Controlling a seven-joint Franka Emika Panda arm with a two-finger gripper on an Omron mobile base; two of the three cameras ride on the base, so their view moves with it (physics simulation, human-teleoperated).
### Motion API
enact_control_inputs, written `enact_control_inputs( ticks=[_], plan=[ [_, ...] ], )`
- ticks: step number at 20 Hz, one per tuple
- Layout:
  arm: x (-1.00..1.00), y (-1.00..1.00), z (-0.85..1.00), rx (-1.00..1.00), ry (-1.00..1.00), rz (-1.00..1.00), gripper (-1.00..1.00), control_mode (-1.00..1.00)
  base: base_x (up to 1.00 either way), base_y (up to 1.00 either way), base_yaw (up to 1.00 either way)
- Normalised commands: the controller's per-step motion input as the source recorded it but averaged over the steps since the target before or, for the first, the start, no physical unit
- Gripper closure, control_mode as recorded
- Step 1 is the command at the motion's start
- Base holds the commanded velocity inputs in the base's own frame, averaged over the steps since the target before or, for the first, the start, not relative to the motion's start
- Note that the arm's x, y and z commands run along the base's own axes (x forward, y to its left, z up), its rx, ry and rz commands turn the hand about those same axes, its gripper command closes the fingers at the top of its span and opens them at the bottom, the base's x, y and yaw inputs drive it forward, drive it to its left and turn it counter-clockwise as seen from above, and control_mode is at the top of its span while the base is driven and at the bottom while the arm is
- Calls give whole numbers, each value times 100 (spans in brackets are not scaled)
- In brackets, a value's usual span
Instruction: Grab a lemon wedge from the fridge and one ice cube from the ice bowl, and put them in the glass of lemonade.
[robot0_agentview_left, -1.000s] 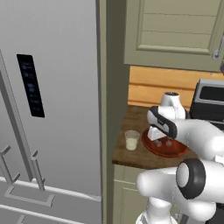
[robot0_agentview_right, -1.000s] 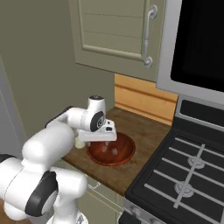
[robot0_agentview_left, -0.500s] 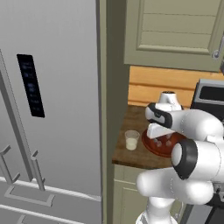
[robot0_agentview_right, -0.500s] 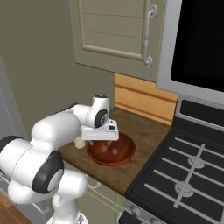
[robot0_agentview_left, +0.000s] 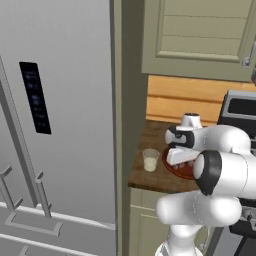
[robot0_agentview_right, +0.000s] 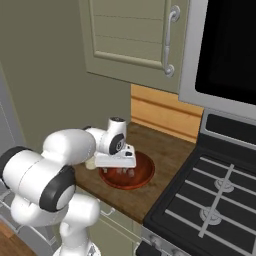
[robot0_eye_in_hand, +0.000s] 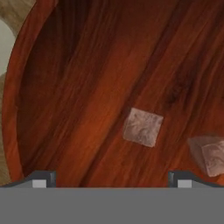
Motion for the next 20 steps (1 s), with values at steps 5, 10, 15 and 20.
enact_control_inputs(
  ticks=[5,10,15,20],
  plan=[
    [12,0,-5,1,0,0,-100,-100,0,0,0],
    [16,-1,-9,3,0,0,-100,-100,0,0,0],
    [3,0,-16,0,0,0,-100,-100,0,0,0],
    [3,0,-5,0,0,0,-100,-100,0,0,0]
  ],
)
